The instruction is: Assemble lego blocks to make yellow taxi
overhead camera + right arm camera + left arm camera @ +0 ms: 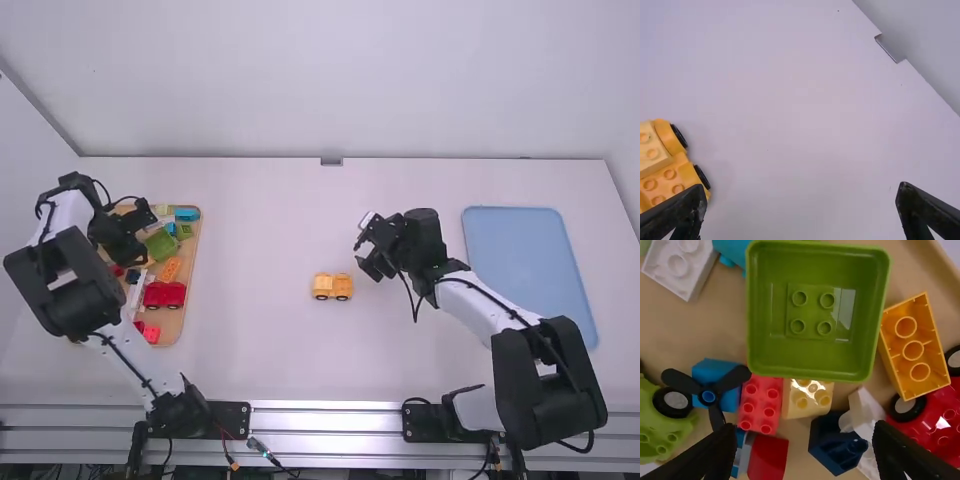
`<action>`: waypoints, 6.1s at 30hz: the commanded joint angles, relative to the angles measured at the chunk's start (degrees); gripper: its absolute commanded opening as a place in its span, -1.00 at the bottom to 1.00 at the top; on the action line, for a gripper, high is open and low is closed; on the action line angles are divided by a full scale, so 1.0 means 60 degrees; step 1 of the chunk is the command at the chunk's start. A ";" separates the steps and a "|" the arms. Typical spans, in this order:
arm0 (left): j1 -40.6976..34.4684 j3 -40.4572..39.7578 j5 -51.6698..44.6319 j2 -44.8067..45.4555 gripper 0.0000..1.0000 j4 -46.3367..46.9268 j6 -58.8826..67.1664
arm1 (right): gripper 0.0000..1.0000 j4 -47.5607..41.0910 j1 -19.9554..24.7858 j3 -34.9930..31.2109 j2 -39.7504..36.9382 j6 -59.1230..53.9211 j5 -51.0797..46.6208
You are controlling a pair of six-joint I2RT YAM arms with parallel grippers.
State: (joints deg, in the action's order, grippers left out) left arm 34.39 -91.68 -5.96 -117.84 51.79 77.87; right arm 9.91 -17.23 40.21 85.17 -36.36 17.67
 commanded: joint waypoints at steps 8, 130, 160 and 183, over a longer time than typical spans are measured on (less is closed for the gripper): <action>-0.0109 0.0743 -0.0364 -0.0004 0.40 -0.0546 0.0102 | 0.98 0.0004 0.0007 -0.0011 -0.0168 0.0091 0.0047; -0.9923 0.2947 -0.1443 0.2816 -0.97 -0.3136 -0.5071 | 0.98 -0.2051 0.1027 -0.1483 -0.5807 0.3628 -0.1574; -1.3927 -0.0248 -0.0251 -0.1421 -0.89 -0.3078 -0.6521 | 0.98 -0.4801 0.3315 -0.3340 -1.2269 0.4313 -0.1166; -1.3748 0.0138 0.0831 -0.1501 0.98 -0.3748 -0.6007 | 0.98 -0.4761 0.3315 -0.3340 -1.2269 0.4237 -0.1166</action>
State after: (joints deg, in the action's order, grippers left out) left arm -48.53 -91.44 -3.81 -126.28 29.23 41.52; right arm -19.00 2.44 21.08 12.03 -10.92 10.35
